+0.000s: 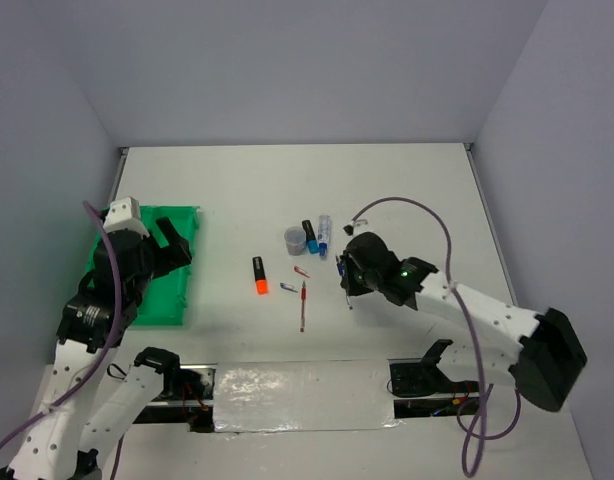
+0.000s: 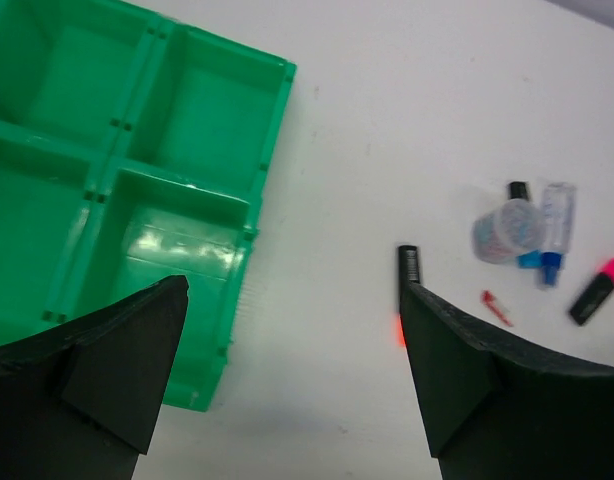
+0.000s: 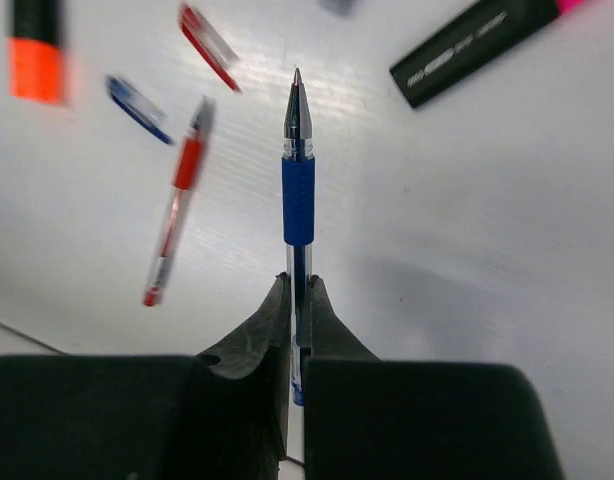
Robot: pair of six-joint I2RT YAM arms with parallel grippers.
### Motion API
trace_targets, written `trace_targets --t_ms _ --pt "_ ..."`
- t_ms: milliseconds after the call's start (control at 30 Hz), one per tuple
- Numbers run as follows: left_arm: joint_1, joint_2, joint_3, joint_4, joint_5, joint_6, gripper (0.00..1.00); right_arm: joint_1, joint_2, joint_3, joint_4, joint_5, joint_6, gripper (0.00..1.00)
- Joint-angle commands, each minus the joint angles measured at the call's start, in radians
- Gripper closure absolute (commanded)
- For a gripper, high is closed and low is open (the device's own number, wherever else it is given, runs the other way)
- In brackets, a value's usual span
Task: Sort the stationery into containers
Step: Pick up the pen from the center of the board, then close the pen cap on the pen.
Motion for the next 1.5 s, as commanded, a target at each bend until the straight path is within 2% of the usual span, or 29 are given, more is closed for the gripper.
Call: trace_targets --t_ms 0,67,100,167,200,267,300,367,500,767,1067,1467 --pt "-0.008 0.109 0.076 0.018 0.133 -0.121 0.01 0.003 -0.164 0.025 -0.084 0.083 0.020 1.00" --pt "-0.079 0.155 0.049 0.071 0.137 -0.256 0.01 0.003 -0.215 0.048 -0.134 0.144 0.025 1.00" --pt "-0.206 0.205 0.035 0.082 0.035 -0.310 0.01 0.002 -0.267 0.057 -0.180 0.158 0.029 1.00" --pt "-0.370 0.273 0.046 0.082 -0.117 -0.497 0.01 0.003 -0.318 0.083 -0.223 0.204 0.037 1.00" --pt "-0.519 0.354 0.071 0.061 -0.248 -0.625 0.01 0.000 -0.341 0.092 -0.267 0.216 0.039 1.00" --pt "-0.605 0.452 0.117 0.021 -0.326 -0.753 0.01 0.002 -0.400 0.123 -0.319 0.242 0.045 1.00" --pt "-0.652 0.552 0.171 -0.072 -0.372 -0.909 0.01 0.002 -0.417 0.134 -0.368 0.247 0.048 1.00" --pt "-0.665 0.685 0.231 -0.169 -0.357 -1.095 0.01 0.002 -0.477 0.138 -0.396 0.246 0.043 1.00" --pt "-0.665 0.836 0.248 -0.122 -0.288 -1.241 0.01 0.003 -0.542 0.128 -0.438 0.246 0.037 1.00" --pt "-0.662 1.126 0.366 -0.119 -0.106 -1.309 0.01 0.003 -0.582 0.138 -0.427 0.186 0.010 1.00" --pt "-0.651 1.189 0.305 -0.082 -0.072 -1.370 0.07 0.003 -0.608 0.118 -0.401 0.134 -0.020 1.00" --pt "-0.642 1.246 0.309 -0.116 -0.066 -1.430 0.17 0.005 -0.615 0.108 -0.389 0.121 -0.027 1.00"
